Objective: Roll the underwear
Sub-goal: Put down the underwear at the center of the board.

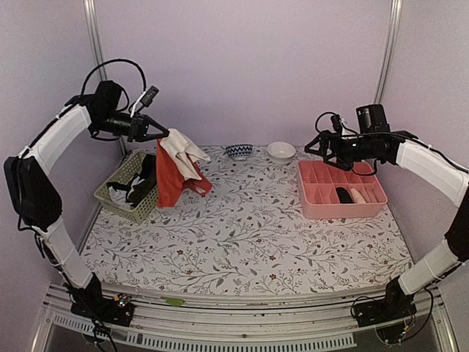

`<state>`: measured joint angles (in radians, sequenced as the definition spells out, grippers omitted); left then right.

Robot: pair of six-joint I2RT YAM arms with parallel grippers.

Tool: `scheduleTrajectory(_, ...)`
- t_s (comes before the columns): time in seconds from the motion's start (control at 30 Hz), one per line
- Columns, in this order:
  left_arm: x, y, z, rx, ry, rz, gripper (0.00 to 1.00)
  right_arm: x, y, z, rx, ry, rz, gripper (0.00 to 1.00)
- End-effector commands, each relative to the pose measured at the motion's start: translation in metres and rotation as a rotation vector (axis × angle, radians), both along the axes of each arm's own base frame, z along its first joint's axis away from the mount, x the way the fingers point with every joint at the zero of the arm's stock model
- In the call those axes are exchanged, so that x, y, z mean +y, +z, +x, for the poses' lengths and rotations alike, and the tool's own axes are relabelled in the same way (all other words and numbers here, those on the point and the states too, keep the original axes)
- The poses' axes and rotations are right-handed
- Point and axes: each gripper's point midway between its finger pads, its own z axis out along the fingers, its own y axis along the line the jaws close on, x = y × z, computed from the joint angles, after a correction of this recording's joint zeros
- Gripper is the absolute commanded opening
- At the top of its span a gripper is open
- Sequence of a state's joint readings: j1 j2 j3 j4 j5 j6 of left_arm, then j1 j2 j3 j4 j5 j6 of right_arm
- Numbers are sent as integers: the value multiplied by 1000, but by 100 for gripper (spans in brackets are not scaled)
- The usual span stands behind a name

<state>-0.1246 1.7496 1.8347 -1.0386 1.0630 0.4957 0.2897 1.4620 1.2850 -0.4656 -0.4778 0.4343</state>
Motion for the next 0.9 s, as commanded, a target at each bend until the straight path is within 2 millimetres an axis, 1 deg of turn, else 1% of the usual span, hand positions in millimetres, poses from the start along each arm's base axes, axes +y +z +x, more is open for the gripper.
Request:
scheduleTrajectory(0.0,47,35,35,-103,216,-39,0,3,2,-5,-13,13,9,99)
scheduleTrajectory(0.1,70,56,47,-141,279,-85,0,3,2,-5,-12,10,7,99)
scheduleTrajectory(0.2,82,69,49,-163,285,-111,0,2,1,-5,-11,8,3,99)
scheduleTrajectory(0.23,83,74,49,-168,280,-120,0,2,1,-5,-12,8,4,99)
scheduleTrajectory(0.33,87,76,48,-174,278,-126,0,3,1,-4,-11,11,3,99)
scheduleTrajectory(0.43,82,77,41,-174,238,-139,0,4,-1,-3,-7,16,7,99)
scheduleTrajectory(0.53,68,74,25,-165,160,-143,0,5,-4,-2,0,18,8,99)
scheduleTrajectory(0.6,52,67,11,-149,98,-131,0,6,-4,-2,3,21,13,99)
scheduleTrajectory(0.67,31,60,-12,-111,5,-135,0,6,-3,-3,3,23,17,99)
scheduleTrajectory(0.73,8,52,-42,-56,-109,-145,0,6,-4,-3,7,23,17,99)
scheduleTrajectory(0.8,-14,38,-69,29,-217,-175,0,6,-6,-4,14,25,14,99)
scheduleTrajectory(0.83,-23,28,-78,78,-256,-193,0,6,-8,-4,17,24,12,99)
scheduleTrajectory(0.87,-30,12,-81,150,-276,-216,0,6,-10,-4,19,24,12,99)
